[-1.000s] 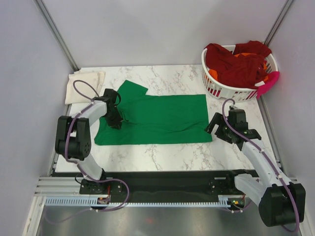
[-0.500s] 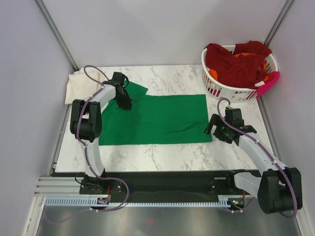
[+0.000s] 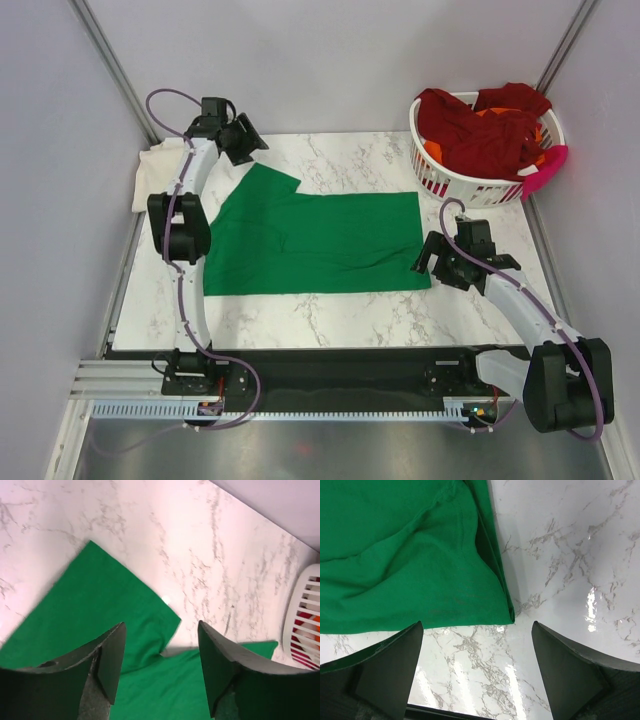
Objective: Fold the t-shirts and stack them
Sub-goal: Fold the tshirt
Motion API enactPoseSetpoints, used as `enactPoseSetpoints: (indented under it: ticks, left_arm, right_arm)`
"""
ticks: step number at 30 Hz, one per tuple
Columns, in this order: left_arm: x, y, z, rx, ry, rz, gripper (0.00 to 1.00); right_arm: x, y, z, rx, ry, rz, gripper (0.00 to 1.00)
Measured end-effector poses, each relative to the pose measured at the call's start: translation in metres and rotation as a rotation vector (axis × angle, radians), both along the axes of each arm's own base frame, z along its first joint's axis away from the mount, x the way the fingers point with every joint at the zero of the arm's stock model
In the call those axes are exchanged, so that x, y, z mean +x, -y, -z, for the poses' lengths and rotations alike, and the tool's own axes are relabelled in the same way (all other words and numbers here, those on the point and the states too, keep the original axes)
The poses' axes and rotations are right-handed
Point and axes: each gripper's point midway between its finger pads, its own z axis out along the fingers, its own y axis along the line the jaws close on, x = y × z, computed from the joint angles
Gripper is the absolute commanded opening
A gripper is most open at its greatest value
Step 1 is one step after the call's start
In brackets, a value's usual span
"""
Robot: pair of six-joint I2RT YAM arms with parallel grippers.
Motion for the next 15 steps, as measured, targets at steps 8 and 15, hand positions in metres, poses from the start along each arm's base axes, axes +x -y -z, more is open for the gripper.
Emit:
enactPoseSetpoints:
  ticks: [8, 15]
  left_arm:
    - [0.008, -0.036, 0.086, -0.003, -0.124, 0.012, 0.74]
    - [0.028, -0.049, 0.078, 0.012, -0.051, 0.043, 0.77]
  right_arm:
    - [-0.001, -0.005, 0.002, 0.022, -0.011, -0.021, 0.98]
    - [0.000, -0.006, 0.010, 0.023, -0.036, -0.028, 0.98]
